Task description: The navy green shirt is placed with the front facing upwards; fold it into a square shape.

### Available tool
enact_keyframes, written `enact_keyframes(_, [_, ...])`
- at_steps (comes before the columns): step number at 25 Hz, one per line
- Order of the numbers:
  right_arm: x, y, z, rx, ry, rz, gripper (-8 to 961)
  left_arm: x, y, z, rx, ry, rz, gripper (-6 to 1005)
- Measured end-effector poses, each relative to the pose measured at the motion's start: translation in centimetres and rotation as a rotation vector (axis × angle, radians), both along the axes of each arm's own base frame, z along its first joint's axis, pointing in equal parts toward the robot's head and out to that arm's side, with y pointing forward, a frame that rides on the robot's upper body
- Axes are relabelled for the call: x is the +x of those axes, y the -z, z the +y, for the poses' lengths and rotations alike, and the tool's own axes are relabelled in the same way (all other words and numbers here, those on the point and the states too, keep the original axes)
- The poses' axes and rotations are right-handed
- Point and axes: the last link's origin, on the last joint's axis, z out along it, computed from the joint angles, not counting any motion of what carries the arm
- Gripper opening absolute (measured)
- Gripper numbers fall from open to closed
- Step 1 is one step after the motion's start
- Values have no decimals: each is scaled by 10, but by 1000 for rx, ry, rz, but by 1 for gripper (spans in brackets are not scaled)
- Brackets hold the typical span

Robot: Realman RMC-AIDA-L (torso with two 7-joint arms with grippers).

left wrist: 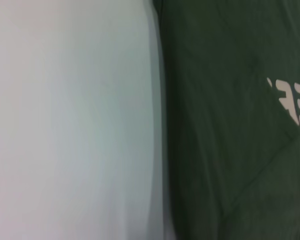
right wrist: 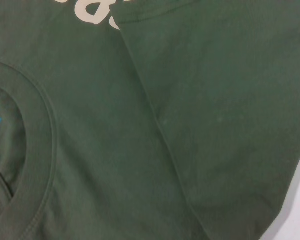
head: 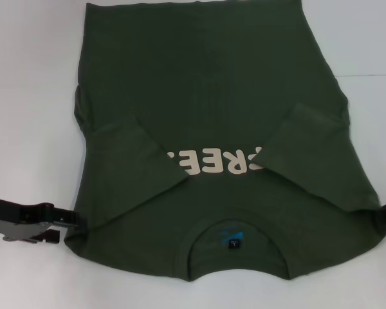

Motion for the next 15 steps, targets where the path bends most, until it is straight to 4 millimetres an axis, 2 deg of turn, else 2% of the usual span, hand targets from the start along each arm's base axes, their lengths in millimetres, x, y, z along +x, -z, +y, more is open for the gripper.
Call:
enact_keyframes(6, [-1,0,2,-1,-3,-2,40,-2,0,-1,-4,-18,12,806])
enact_keyframes(15, [-2,0,3,-1,-10,-6,40,0,3,0,-10,-15,4,813])
